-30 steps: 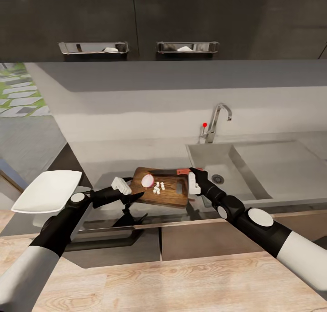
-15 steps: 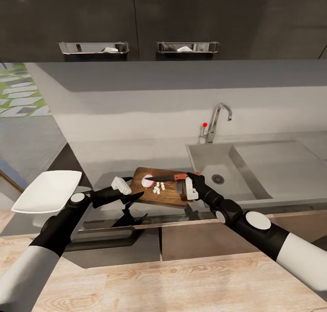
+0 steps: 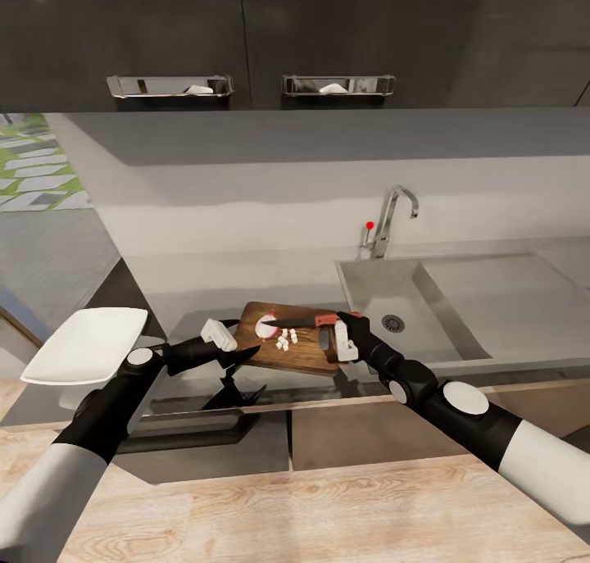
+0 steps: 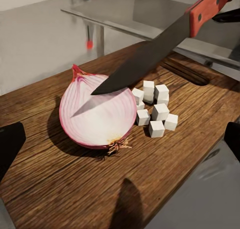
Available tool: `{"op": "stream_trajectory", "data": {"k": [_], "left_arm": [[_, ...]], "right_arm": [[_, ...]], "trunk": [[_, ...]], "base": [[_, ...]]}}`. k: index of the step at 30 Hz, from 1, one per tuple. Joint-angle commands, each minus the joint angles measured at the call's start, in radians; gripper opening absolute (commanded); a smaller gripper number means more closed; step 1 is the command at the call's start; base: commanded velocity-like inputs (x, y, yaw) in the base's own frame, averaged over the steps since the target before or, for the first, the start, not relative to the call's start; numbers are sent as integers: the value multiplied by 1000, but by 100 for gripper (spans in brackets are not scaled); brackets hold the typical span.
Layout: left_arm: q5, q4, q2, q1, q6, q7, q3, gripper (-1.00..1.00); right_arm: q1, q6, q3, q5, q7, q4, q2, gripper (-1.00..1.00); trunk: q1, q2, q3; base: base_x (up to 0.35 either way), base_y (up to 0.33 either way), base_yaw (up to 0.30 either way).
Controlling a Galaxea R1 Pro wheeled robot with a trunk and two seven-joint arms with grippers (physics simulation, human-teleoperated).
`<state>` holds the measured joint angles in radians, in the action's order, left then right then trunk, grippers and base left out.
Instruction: In the kitchen, take the Vidalia onion out of the sink, dice it on the chopping board with the paring knife, put the diced onion into the bowl on the countertop, then place both the paring knife and the chopping board into the sink.
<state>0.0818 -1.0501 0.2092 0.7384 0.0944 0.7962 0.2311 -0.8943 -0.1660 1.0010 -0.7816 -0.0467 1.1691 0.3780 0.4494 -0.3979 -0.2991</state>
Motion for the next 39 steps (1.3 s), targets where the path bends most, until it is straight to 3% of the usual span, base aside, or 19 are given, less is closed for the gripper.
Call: {"op": "stream_trajectory", "data": {"k": [1,17,23,29,32,36,39], "left_arm": [[9,-1,1,1,10,2,2,100],[9,-1,1,1,10,2,2,100],[9,-1,1,1,10,2,2,100],[9,-1,1,1,10,2,2,100],[9,-1,1,1,10,2,2,100],[9,-1,0,1,10,2,2,100],[9,-1,-1,1,10,2,2,100]], "right_arm": [[-2,-8,3,-10,-5,2,1,-100],[-2,-8,3,-10,-5,-25,1,-100],[-2,-5,-49,-9,-5,-23,1,-100],[-2,-2,-72,-8,-5,-18,1,-100],[-2,0,-144,-8,-8,-16,1,-100],[-2,3,-203,2,-10,-16,1,-100],[-2,3,-286,64,-29,-16,1,-100]], "trunk": [[1,-2,-2],[1,-2,-2],[1,-2,-2],[1,-2,-2],[1,-2,-2],[1,-2,-2],[1,-2,-2]], "base": [[0,0,0],[0,0,0],[0,0,0],[0,0,0],[0,0,0],[0,0,0],[0,0,0]]}}
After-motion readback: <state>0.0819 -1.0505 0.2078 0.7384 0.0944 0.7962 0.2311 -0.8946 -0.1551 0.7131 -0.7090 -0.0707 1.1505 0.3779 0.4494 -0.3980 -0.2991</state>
